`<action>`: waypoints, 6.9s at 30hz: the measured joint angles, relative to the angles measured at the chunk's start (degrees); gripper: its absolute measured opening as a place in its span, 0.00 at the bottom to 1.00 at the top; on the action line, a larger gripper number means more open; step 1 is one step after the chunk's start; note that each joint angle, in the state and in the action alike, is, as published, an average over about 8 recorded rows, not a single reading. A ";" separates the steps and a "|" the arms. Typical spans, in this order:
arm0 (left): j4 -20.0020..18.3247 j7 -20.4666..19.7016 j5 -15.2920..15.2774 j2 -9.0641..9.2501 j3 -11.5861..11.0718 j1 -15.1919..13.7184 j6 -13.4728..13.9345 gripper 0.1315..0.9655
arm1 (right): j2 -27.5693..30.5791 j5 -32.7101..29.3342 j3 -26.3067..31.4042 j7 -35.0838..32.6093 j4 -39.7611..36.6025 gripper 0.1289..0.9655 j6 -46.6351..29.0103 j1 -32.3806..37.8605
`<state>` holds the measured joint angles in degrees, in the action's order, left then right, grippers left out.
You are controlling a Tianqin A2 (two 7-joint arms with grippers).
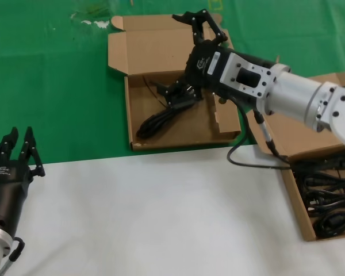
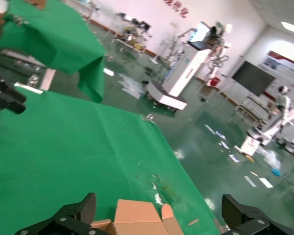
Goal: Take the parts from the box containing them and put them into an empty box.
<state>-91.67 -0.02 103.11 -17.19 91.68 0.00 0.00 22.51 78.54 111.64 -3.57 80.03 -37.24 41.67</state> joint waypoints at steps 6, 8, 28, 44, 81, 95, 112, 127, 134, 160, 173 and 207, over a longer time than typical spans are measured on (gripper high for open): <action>0.00 0.00 0.01 0.00 0.00 0.00 0.00 0.19 | -0.48 2.21 -1.80 0.33 1.05 0.93 3.35 -3.75; 0.00 0.00 0.01 0.00 0.00 0.00 0.00 0.23 | -0.64 2.95 -2.39 0.43 1.40 0.93 4.47 -4.98; 0.00 0.01 0.01 0.00 0.00 0.00 0.00 0.67 | -2.25 10.40 -8.44 1.51 4.92 1.00 15.74 -17.60; 0.00 0.02 0.01 0.00 0.00 0.00 0.00 0.94 | -3.53 16.34 -13.26 2.37 7.74 1.00 24.74 -27.70; 0.00 0.02 0.02 0.00 0.00 0.00 0.00 1.00 | -5.12 23.66 -19.21 3.43 11.20 1.00 35.82 -40.08; 0.00 0.02 0.01 0.00 0.00 0.00 0.00 1.00 | -5.12 23.66 -19.20 3.43 11.20 1.00 35.82 -40.08; 0.00 0.02 0.02 0.00 0.00 0.00 0.00 1.00 | -5.12 23.66 -19.20 3.43 11.20 1.00 35.82 -40.08; 0.00 0.02 0.02 0.00 0.00 0.00 0.00 1.00 | -5.12 23.66 -19.20 3.43 11.20 1.00 35.82 -40.08; 0.00 0.02 0.02 0.00 0.00 0.00 0.00 1.00 | -5.12 23.66 -19.20 3.43 11.20 1.00 35.82 -40.08; 0.00 0.02 0.02 0.00 0.00 0.00 0.00 1.00 | -5.12 23.66 -19.20 3.43 11.20 1.00 35.82 -40.08; 0.00 0.02 0.02 0.00 0.00 0.00 0.00 1.00 | -5.12 23.66 -19.20 3.43 11.20 1.00 35.82 -40.08; 0.00 0.02 0.02 0.00 0.00 0.00 0.00 1.00 | -5.12 23.66 -19.20 3.43 11.20 1.00 35.82 -40.08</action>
<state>-91.67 0.00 103.13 -17.19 91.67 0.00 0.00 17.39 102.20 92.43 -0.14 91.23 -1.42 1.59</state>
